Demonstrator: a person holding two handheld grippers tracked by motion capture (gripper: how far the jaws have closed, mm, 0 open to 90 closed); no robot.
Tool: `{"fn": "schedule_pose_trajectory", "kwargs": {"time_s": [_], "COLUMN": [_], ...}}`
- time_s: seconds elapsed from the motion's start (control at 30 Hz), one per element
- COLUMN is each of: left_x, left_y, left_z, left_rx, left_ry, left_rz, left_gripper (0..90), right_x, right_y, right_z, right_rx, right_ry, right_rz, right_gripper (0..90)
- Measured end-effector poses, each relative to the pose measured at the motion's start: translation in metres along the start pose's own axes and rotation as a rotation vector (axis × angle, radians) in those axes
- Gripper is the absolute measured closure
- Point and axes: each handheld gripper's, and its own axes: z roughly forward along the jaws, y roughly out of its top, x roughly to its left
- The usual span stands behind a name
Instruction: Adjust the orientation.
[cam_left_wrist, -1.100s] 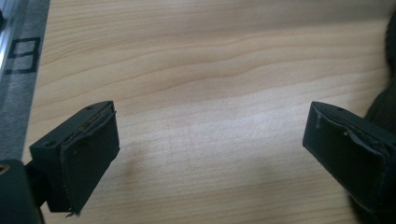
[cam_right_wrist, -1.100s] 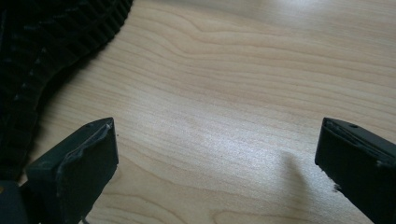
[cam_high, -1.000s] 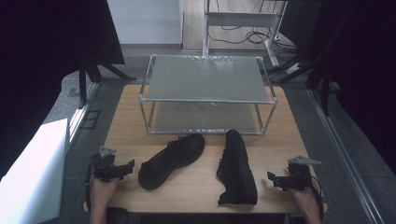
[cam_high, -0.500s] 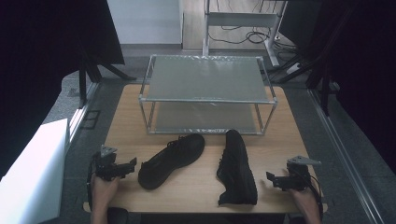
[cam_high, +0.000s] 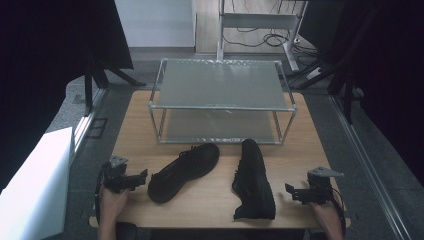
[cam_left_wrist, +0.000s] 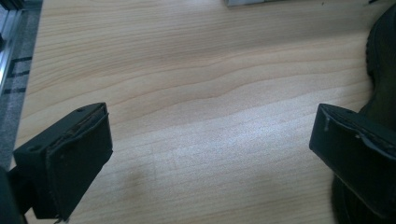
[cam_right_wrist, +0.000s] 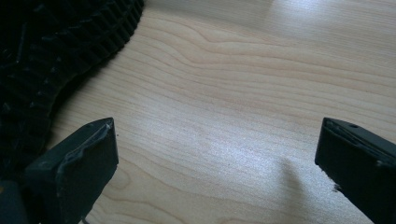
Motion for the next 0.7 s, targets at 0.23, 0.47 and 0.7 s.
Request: {"fn": "schedule_pose_trajectory", "kwargs": {"time_s": [0.23, 0.47, 0.7], "left_x": [-0.006, -0.011, -0.033], "left_y": [0.001, 0.000, -0.001], "left_z": [0.004, 0.002, -0.002], "left_rx": [0.018, 0.027, 0.049], "left_ry": [-0.014, -0.053, -0.088], "left_rz": [0.054, 0.077, 0.169], "left_gripper": [0.0, 0.0, 0.0], "right_x": [0.000, 0.000, -0.001], "right_y": [0.000, 0.000, 0.000], "right_z": [0.000, 0.000, 0.001], "right_rx": [-0.005, -0.004, 0.000], "right_ry": [-0.005, -0.001, 0.006], "right_rz": [0.003, 0.008, 0.006], "right_gripper": [0.0, 0.0, 0.0]}}
